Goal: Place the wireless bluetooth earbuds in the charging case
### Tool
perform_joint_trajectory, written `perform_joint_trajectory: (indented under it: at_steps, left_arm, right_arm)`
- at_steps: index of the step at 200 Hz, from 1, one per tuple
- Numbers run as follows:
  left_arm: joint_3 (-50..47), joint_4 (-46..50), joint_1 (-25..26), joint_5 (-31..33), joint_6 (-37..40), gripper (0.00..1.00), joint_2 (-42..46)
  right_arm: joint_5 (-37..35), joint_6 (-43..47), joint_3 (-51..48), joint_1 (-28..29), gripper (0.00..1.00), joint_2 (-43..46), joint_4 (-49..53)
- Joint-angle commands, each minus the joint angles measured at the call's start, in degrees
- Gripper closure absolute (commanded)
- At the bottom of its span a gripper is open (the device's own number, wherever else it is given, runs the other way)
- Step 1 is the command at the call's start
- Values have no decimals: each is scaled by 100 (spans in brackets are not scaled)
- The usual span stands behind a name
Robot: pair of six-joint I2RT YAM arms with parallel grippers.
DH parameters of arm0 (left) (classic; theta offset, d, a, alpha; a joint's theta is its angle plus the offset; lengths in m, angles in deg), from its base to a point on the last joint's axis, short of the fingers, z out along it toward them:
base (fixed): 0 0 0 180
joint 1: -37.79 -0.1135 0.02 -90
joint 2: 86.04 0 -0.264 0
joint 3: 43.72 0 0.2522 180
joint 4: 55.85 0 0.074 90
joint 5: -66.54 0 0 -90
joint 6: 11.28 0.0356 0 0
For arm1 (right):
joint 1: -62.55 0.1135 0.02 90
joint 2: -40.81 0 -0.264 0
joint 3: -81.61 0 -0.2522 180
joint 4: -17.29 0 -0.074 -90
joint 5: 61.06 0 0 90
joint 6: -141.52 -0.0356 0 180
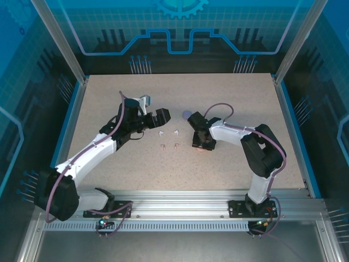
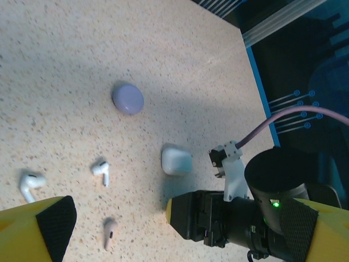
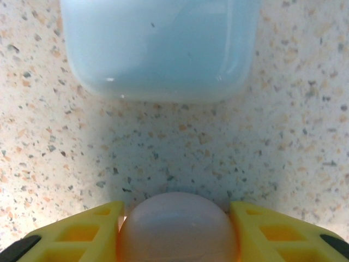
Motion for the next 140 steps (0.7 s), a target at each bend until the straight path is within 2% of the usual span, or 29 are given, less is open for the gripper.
perform_joint_trajectory:
  at_steps: [1, 33, 75, 140]
  left_arm:
    - [-185, -436, 202, 37, -303, 1, 140]
    - [-537, -1007, 522, 266, -443, 1, 114]
    - [-1455, -2591, 856, 557, -727, 1, 64]
    - [-2143, -4470, 1279, 718, -1062, 1, -741]
  right_arm:
    - [204, -480, -177, 81, 62, 192, 415]
    - [187, -1327, -483, 84, 62, 490, 433]
    - [166, -2366, -815, 38, 62, 1067, 315]
    - [339, -3039, -421, -134, 61, 1671, 239]
